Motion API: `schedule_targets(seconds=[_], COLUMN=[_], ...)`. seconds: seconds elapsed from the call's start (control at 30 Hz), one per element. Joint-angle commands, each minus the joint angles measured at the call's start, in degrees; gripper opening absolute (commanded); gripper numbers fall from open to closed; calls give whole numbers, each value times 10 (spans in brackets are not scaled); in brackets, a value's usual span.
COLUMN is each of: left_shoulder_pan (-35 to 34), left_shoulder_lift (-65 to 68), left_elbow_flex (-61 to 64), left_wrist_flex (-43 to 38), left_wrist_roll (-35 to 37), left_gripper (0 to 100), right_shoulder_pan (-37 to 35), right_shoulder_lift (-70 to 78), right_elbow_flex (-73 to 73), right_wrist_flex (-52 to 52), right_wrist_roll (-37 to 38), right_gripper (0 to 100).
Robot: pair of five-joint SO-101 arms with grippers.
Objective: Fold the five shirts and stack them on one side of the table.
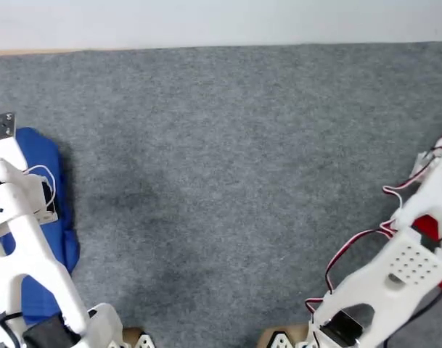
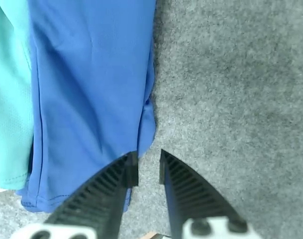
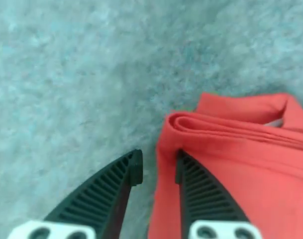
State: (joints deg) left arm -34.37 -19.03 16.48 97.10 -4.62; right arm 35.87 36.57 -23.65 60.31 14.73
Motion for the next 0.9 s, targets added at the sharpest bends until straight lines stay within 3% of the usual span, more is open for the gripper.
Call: schedule_targets(seconds=[0.0, 0.33, 0.67, 0.87], left_shoulder_pan=[5, 5, 5, 3], left_shoulder_lift=[-21, -21, -22, -21], left_elbow_flex=[-3, -3, -3, -4], left_wrist_flex=[-7, -5, -4, -7], left_wrist_roll=[-4, -4, -1, -12], left_gripper=[90, 90, 90, 90], right_shoulder_pan=[-26, -44, -109, -116], right_shoulder_lift=[-87, -201, -245, -269], right_elbow_flex=[-41, -41, -41, -39], right_wrist_flex=[36, 111, 413, 426], right_wrist_roll=[-5, -2, -5, -2], right_gripper=[121, 121, 121, 7])
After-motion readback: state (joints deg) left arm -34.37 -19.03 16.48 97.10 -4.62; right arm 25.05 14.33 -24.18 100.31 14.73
